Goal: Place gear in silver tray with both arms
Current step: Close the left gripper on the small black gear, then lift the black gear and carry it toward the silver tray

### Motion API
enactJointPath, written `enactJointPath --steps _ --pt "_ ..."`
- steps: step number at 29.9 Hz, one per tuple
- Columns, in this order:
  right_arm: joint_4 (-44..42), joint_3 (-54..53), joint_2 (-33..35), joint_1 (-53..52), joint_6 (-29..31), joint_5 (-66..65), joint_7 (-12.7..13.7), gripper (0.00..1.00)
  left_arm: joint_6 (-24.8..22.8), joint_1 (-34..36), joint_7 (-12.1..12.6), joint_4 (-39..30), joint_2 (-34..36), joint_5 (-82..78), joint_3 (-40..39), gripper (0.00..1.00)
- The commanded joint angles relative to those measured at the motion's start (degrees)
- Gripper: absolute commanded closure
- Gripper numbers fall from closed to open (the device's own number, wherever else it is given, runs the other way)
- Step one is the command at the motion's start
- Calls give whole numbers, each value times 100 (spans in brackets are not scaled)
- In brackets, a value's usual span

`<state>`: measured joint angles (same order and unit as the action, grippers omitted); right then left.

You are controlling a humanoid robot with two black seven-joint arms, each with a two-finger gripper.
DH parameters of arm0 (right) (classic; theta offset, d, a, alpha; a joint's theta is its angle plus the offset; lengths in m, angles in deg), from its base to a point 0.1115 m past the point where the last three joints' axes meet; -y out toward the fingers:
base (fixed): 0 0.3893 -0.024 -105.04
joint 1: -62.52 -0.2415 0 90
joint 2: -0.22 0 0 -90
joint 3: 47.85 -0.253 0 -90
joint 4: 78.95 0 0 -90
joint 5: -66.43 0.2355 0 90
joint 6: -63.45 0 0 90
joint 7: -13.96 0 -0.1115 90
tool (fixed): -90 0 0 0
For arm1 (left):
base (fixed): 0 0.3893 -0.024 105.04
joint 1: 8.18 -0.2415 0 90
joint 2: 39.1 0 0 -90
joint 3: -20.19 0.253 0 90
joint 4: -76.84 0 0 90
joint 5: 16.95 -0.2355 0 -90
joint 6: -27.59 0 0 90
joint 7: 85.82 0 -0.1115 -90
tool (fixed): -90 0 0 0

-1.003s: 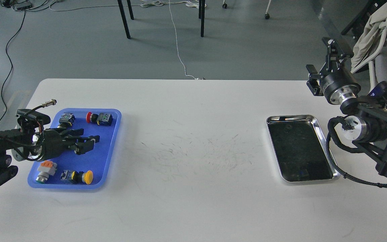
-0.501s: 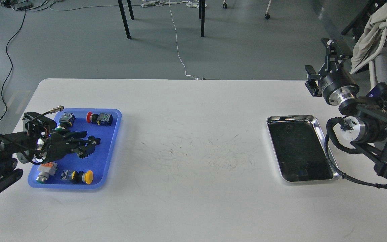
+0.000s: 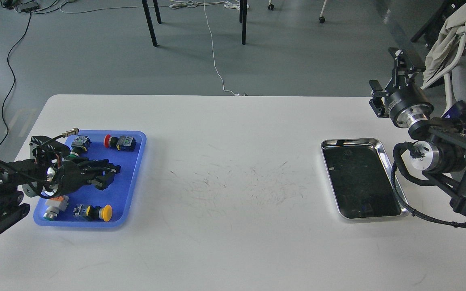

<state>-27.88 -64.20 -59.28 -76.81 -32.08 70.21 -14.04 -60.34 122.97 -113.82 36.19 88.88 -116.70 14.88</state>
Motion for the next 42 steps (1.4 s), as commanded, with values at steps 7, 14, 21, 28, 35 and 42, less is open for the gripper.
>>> enactJointPath --steps 7,14,21,28,35,42 --pt "-26 0 -9 46 -1 -18 0 4 4 7 0 -66 51 -27 30 82" --pt "-96 0 -115 55 -1 -18 0 4 -5 42 0 -190 227 -45 12 90" --pt "-105 9 -123 64 -45 -18 0 4 -57 156 0 -777 648 17 -66 91" --pt "-105 -61 -106 37 -63 0 0 4 -390 920 0 -2025 1167 25 -76 90" --pt "-96 -237 -106 46 -80 9 0 4 -778 1553 0 -2966 1115 -123 -58 89" --pt "-105 -404 -106 55 -133 9 0 4 -980 2020 0 -3134 588 -1187 -41 89"
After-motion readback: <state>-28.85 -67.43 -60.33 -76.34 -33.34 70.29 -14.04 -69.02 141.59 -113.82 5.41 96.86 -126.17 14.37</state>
